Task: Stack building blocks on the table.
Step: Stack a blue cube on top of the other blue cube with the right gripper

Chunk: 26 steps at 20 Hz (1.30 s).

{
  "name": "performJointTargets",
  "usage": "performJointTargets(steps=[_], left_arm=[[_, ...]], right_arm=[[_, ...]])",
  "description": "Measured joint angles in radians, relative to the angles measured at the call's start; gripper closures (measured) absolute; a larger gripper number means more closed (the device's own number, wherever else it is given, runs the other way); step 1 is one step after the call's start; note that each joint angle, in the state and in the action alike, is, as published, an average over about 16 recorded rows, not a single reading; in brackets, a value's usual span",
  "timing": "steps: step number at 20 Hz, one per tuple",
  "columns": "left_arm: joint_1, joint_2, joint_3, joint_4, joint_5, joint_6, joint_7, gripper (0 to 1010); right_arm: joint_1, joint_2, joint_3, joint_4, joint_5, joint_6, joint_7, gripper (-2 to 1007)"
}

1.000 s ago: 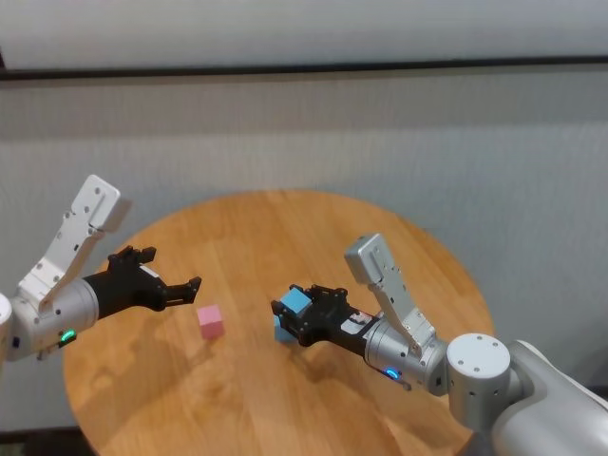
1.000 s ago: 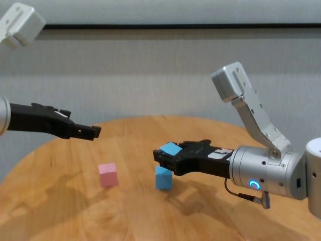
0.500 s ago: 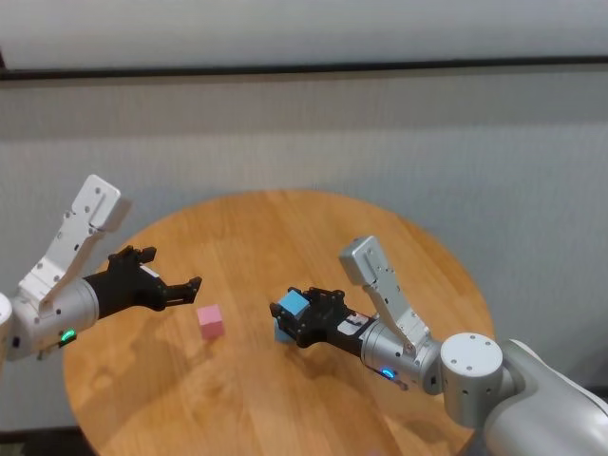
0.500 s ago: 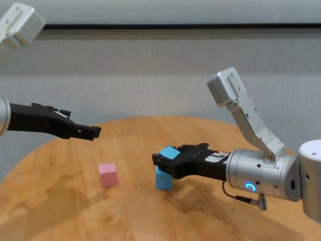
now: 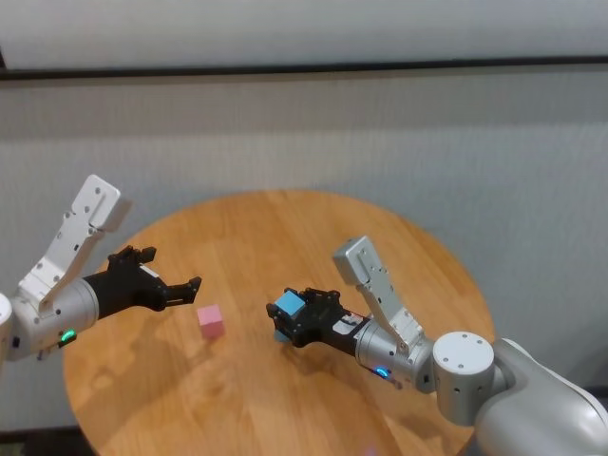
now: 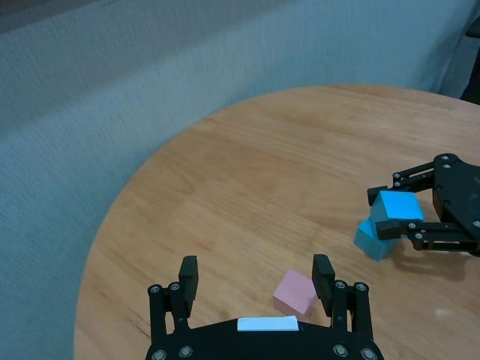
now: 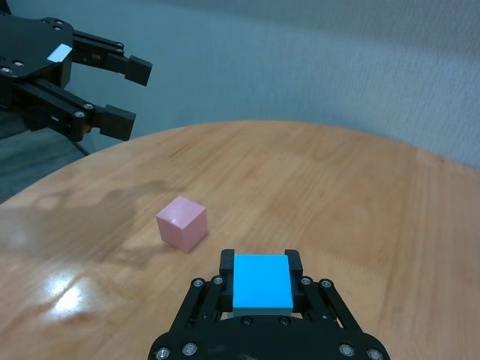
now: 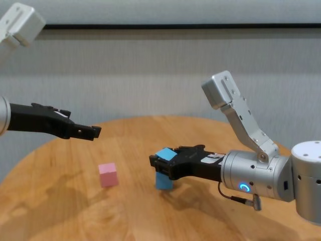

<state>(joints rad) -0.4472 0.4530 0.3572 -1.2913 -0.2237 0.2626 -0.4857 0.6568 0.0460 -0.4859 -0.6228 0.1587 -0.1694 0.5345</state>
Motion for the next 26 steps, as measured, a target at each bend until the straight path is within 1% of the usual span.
performJointTargets(steps=[3, 9, 18, 26], left_arm=[[0.0, 0.0, 0.0, 0.0, 0.0, 0.0, 0.0, 10], [0.0, 0.0, 0.0, 0.0, 0.0, 0.0, 0.0, 10], [0.0, 0.0, 0.0, 0.0, 0.0, 0.0, 0.0, 10], [0.0, 0.0, 0.0, 0.0, 0.0, 0.0, 0.0, 10]], right_arm=[[0.008, -0.007, 0.004, 0.018, -0.005, -0.007, 0.0, 636], [0.019, -0.016, 0.012, 0.042, -0.015, -0.015, -0.003, 636], [0.03, -0.026, 0.021, 0.063, -0.027, -0.019, -0.003, 636], [0.038, -0.032, 0.027, 0.077, -0.032, -0.018, 0.004, 636]])
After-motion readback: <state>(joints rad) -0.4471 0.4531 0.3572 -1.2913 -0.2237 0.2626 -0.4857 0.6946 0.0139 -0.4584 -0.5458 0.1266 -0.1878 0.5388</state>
